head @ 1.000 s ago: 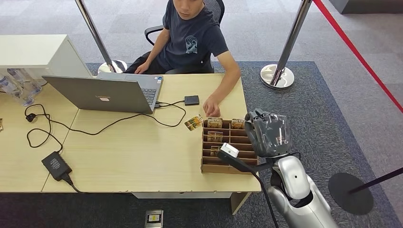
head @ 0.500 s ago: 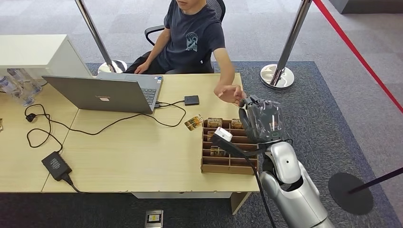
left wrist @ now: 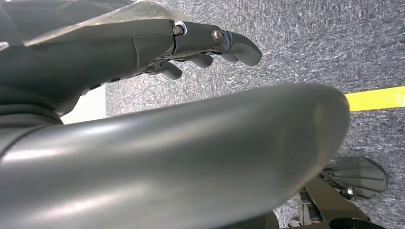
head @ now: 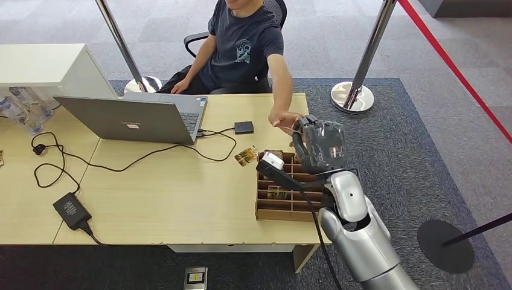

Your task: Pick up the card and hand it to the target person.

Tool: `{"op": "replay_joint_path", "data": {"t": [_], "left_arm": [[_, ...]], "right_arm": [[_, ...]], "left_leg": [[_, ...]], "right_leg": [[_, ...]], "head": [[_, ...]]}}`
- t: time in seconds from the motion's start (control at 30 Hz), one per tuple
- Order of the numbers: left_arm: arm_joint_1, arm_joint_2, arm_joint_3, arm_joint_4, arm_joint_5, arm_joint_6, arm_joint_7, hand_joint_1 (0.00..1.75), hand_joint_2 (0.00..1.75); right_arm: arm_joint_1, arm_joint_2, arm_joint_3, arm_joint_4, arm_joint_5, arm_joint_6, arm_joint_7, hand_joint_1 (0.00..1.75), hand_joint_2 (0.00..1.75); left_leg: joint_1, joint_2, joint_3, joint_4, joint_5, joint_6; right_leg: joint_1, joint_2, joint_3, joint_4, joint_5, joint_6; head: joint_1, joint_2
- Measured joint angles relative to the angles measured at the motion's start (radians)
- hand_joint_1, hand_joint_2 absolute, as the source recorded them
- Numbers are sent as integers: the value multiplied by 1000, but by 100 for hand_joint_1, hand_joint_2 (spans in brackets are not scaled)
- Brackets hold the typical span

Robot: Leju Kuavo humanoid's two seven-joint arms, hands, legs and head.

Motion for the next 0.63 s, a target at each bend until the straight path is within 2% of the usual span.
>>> {"op": "replay_joint_path", "data": {"t": [0.13, 0.37, 0.63], "left_arm": [[0, 4, -7, -3, -7, 2, 5, 0, 0], [-7, 9, -10, -2, -6, 1, -39, 0, 0], [-1, 8, -16, -1, -14, -2, -8, 0, 0]], "right_arm": [[15, -2, -4, -2, 3, -6, 1, 175, 175], [32, -1, -11, -3, 13, -3, 5, 175, 175], [51, -13, -16, -17, 27, -3, 12, 175, 175]], "left_leg": [[0, 0, 0, 0, 0, 0], [0, -1, 0, 0, 0, 0], [0, -1, 0, 0, 0, 0]], "right_leg": [[0, 0, 0, 0, 0, 0], [0, -1, 0, -1, 0, 0], [0, -1, 0, -1, 0, 0]], "head": [[0, 0], [0, 0], [0, 0]]}}
